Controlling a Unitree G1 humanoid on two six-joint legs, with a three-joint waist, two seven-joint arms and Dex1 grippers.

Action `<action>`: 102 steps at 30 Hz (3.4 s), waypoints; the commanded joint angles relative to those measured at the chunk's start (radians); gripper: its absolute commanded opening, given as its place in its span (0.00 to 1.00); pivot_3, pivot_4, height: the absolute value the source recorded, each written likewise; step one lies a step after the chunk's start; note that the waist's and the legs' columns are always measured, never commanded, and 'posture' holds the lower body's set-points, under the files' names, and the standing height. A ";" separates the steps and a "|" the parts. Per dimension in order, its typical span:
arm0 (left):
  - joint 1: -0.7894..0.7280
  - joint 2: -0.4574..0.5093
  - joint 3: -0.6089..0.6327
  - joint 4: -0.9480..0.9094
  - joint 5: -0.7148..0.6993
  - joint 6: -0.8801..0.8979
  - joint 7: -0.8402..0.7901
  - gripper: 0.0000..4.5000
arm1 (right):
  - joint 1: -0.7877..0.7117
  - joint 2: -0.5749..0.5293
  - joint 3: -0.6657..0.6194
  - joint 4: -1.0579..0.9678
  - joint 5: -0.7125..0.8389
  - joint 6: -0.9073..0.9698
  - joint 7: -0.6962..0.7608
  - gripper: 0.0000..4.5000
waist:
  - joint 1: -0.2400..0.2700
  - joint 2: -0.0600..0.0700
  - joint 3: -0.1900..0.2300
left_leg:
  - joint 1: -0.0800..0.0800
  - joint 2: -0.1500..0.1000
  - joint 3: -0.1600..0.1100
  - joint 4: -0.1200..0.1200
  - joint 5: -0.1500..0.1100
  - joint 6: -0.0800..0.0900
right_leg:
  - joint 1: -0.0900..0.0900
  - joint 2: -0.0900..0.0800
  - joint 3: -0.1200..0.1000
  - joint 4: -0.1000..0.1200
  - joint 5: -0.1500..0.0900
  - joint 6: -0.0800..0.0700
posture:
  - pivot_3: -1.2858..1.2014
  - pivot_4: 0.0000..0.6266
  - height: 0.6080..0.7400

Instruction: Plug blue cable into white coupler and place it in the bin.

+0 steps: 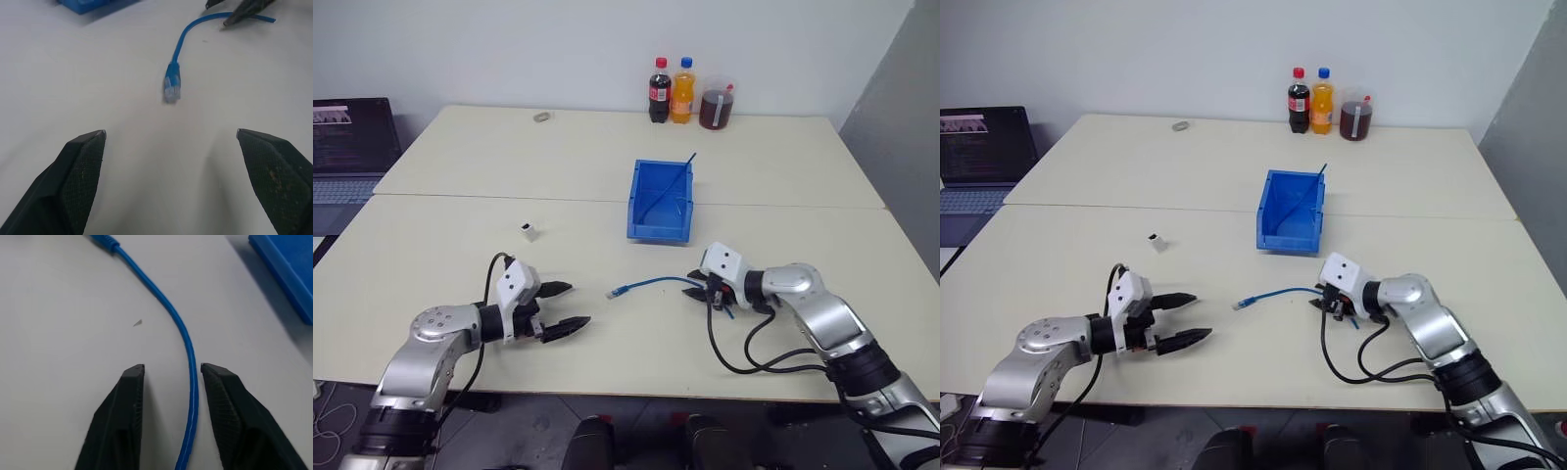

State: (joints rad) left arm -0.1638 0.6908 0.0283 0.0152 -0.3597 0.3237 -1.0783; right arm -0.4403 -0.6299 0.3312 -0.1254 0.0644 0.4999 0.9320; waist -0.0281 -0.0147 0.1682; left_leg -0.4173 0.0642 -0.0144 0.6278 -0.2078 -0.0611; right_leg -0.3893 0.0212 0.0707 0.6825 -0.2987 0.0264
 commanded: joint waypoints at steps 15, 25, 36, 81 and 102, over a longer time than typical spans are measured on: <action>-0.207 -0.130 -0.196 0.230 0.196 -0.108 0.026 0.81 | 0.118 -0.098 -0.143 -0.371 0.122 0.217 -0.037 0.67 | 0.001 -0.001 -0.001 | 0.001 0.000 -0.001 0.001 0.000 0.000 | 0.002 0.000 0.000 0.001 0.000 0.003 | 0.52 0.24 1.00; -0.179 -0.101 -0.223 0.211 0.206 -0.090 -0.018 0.33 | 0.101 -0.094 -0.167 -0.390 0.141 0.233 -0.085 0.67 | -0.002 -0.001 -0.001 | 0.001 0.000 -0.001 0.001 0.000 0.000 | 0.002 0.000 0.000 0.000 0.000 0.003 | 0.52 0.24 1.00; -0.156 -0.173 -0.145 0.149 0.119 -0.100 0.024 0.04 | 0.140 -0.016 -0.225 -0.430 0.251 0.271 -0.130 0.67 | 0.001 -0.001 -0.001 | 0.001 0.000 -0.001 0.001 0.000 0.000 | 0.002 0.000 0.000 0.000 0.000 0.003 | 0.52 0.24 1.00; -0.162 -0.187 0.003 -0.276 -0.331 0.330 0.106 0.04 | 0.058 0.501 -0.452 -0.319 0.929 0.612 -0.569 0.26 | -0.006 -0.004 0.001 | -0.001 0.000 -0.003 0.000 0.000 0.000 | 0.000 0.001 0.000 0.000 -0.001 0.003 | 0.52 0.24 1.00; -0.109 -0.134 -0.020 -0.267 -0.309 0.329 0.079 0.41 | 0.053 0.469 -0.418 -0.304 0.961 0.590 -0.567 0.02 | -0.010 -0.003 0.001 | -0.001 0.001 -0.003 -0.002 0.000 0.000 | 0.000 0.001 0.000 -0.001 -0.001 0.002 | 0.52 0.24 1.00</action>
State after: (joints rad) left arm -0.2796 0.5419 0.0033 -0.2308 -0.6627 0.6515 -0.9844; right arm -0.3711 -0.1577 -0.0851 -0.4171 0.9989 1.1174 0.3501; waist -0.0383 -0.0180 0.1690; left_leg -0.4183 0.0646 -0.0170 0.6261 -0.2078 -0.0610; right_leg -0.3898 0.0227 0.0705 0.6818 -0.2998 0.0288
